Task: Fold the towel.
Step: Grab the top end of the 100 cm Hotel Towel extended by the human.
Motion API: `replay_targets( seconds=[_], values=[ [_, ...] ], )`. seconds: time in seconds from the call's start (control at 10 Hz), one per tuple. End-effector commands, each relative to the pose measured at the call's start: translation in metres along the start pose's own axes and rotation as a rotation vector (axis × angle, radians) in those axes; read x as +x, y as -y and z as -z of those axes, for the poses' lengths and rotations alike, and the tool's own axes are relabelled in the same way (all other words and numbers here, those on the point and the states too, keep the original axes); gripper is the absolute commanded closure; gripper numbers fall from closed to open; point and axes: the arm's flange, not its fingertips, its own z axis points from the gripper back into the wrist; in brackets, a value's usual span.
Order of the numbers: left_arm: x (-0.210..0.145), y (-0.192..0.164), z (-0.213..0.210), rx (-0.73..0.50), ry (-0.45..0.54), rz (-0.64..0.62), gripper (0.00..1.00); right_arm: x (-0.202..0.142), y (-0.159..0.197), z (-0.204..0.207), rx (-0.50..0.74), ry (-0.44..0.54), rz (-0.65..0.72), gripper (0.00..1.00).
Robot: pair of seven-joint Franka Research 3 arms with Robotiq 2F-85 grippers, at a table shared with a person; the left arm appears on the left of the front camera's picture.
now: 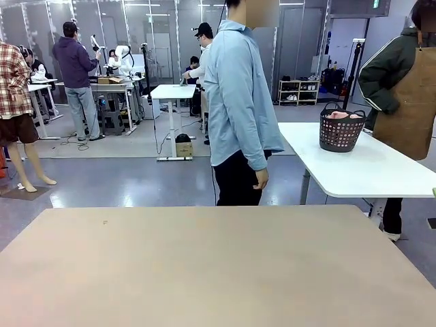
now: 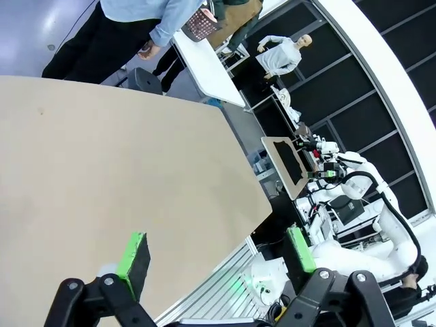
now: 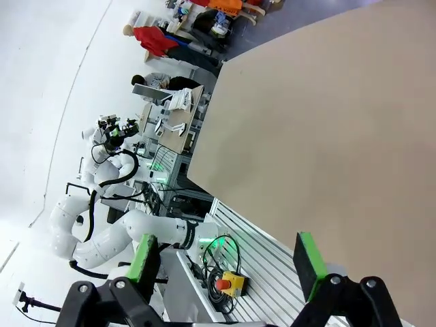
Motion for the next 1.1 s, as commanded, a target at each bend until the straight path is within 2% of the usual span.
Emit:
replay_targets(
  seconds=[0.0, 1.0],
  values=[
    [0.0024, 0.0004, -0.0021, -0.015, 0.005, 0.019, 0.0, 0.002, -0.0027, -0.0029, 0.009, 0.005, -0.011, 0.0],
    [0.0024, 0.0004, -0.0021, -0.015, 0.005, 0.019, 0.0, 0.002, -0.0027, -0.0029, 0.009, 0.005, -0.011, 0.0]
  ],
)
